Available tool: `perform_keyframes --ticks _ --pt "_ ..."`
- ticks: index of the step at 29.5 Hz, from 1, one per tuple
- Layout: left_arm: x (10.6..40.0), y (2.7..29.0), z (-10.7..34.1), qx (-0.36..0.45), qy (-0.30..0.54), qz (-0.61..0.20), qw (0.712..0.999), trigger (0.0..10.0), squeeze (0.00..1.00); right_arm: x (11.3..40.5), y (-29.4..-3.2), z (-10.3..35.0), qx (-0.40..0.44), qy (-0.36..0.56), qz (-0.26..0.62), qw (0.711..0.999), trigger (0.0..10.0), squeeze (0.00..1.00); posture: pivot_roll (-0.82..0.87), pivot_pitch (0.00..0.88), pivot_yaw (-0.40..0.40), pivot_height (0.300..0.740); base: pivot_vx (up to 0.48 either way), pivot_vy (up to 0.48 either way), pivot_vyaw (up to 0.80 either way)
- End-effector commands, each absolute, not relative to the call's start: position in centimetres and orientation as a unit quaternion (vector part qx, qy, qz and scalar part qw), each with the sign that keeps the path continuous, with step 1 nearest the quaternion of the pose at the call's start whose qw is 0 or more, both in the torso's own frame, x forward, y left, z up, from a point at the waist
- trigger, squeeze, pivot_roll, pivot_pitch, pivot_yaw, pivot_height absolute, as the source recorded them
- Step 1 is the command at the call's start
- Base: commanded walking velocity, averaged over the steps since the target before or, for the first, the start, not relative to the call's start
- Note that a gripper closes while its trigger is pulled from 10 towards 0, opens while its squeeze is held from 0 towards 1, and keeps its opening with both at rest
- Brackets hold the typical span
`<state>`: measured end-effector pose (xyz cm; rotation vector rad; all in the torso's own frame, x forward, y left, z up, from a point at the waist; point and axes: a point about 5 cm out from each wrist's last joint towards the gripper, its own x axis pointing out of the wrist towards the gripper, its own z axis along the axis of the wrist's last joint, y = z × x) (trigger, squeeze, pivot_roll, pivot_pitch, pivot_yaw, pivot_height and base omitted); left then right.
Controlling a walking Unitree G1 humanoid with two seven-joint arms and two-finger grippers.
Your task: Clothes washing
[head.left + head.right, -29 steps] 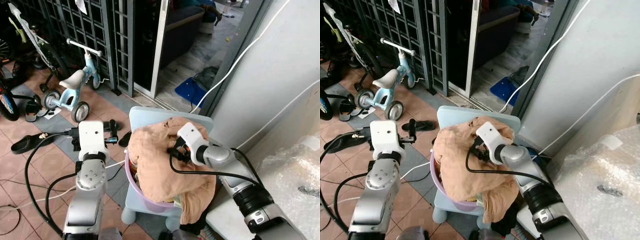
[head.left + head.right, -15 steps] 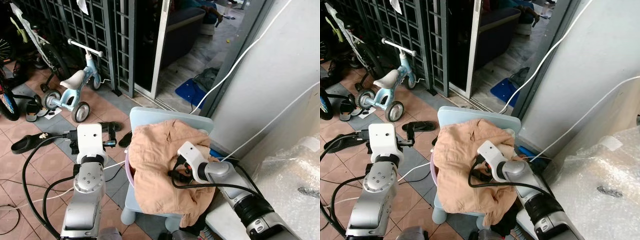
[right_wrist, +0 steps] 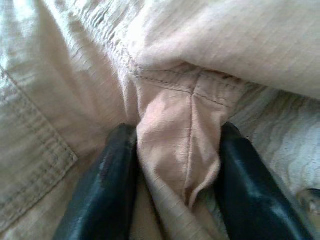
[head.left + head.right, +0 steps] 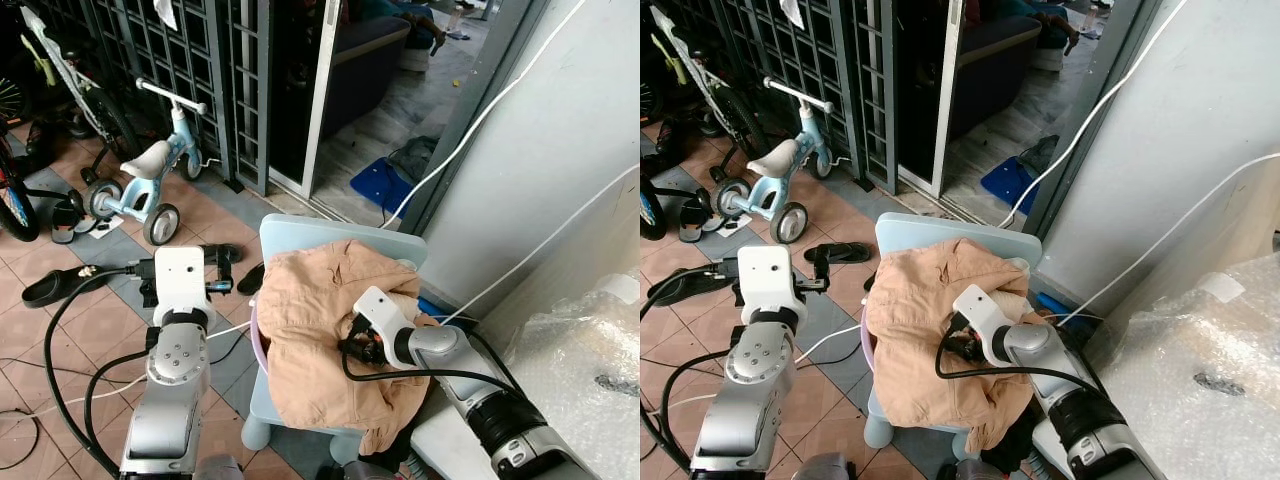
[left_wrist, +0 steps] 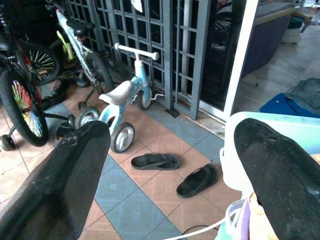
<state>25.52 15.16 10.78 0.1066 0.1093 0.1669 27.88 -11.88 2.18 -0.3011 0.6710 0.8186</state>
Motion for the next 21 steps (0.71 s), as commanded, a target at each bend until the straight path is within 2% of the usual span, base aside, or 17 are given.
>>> perform_keyframes --ticks 1,5,15,21 --pt "25.7 15.0 10.7 0.060 0.055 0.083 0.993 10.0 0.00 28.1 -12.2 2.3 -0.120 0.311 0.379 0.863 0.0 0.00 0.08 0.000 -0.111 0.740 0.000 0.000 0.00" --pt "25.9 15.1 10.6 0.063 0.055 0.080 0.993 10.0 0.00 28.6 -12.2 3.4 -0.096 0.279 0.360 0.885 0.0 0.00 0.07 0.000 -0.101 0.740 0.000 0.000 0.00" --pt "26.5 14.9 10.6 0.066 0.053 0.071 0.994 10.0 0.00 28.9 -12.5 4.5 -0.072 0.250 0.338 0.905 0.0 0.00 0.05 0.000 -0.082 0.740 0.000 0.000 0.00" --pt "26.9 15.0 10.4 0.074 0.053 0.066 0.994 10.0 0.00 29.4 -12.7 6.3 -0.015 0.186 0.301 0.935 0.0 0.00 0.04 0.000 -0.067 0.740 0.000 0.000 0.00"
